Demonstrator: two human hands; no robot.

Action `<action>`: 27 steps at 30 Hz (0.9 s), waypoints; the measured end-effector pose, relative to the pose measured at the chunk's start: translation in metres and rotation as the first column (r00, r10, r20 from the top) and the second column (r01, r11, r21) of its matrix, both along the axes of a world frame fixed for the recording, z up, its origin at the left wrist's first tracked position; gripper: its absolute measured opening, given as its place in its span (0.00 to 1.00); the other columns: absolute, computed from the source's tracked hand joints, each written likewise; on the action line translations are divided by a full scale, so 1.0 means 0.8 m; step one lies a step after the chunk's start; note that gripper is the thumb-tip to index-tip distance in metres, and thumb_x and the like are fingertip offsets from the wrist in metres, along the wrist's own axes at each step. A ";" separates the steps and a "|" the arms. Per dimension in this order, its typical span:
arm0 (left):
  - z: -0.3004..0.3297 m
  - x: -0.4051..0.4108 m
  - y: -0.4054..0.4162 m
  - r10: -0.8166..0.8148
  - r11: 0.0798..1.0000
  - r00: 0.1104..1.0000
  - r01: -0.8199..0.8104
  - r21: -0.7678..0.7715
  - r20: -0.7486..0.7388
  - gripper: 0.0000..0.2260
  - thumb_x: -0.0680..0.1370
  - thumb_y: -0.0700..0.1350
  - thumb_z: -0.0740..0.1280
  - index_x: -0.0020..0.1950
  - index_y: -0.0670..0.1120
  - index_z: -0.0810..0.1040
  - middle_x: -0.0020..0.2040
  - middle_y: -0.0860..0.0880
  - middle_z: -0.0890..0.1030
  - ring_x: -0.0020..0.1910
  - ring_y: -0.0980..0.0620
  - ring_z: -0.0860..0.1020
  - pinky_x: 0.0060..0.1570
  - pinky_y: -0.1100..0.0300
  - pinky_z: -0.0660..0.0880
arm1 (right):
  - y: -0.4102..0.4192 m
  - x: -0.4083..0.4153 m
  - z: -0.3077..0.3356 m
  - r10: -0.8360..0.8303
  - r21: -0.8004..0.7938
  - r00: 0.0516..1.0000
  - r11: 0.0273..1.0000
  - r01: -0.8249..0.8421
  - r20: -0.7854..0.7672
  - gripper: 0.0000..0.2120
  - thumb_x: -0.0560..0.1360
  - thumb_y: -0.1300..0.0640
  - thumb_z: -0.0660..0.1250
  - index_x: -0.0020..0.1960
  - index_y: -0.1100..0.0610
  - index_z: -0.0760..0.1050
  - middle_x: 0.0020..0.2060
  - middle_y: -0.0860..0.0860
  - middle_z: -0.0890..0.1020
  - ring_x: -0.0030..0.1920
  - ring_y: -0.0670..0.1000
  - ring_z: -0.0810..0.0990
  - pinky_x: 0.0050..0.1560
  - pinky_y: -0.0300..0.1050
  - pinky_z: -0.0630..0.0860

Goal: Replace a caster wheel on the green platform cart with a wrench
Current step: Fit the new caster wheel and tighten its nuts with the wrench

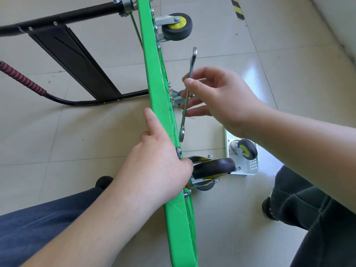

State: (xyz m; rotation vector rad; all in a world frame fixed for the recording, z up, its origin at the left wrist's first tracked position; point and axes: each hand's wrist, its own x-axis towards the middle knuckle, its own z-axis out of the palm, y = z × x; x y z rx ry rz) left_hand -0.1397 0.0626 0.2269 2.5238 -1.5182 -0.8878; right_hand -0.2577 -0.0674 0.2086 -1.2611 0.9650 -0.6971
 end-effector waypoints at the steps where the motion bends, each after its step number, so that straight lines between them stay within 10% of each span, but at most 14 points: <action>1: -0.001 0.000 0.000 0.001 1.000 1.000 -0.001 -0.003 0.002 0.54 0.76 0.56 0.70 0.81 0.48 0.27 0.71 0.44 0.73 0.57 0.42 0.78 0.46 0.54 0.69 | 0.003 -0.001 0.005 0.036 -0.042 0.999 0.998 -0.036 0.000 0.05 0.83 0.60 0.66 0.56 0.62 0.77 0.45 0.60 0.83 0.40 0.56 0.84 0.45 0.51 0.86; 27: -0.006 0.002 0.004 0.052 0.998 0.995 -0.056 -0.043 -0.089 0.49 0.72 0.50 0.69 0.81 0.56 0.36 0.64 0.45 0.75 0.51 0.39 0.80 0.36 0.51 0.70 | 0.046 -0.020 0.007 0.294 -0.458 0.952 0.837 -0.299 -0.083 0.09 0.79 0.54 0.70 0.56 0.57 0.78 0.48 0.56 0.82 0.49 0.60 0.82 0.46 0.64 0.81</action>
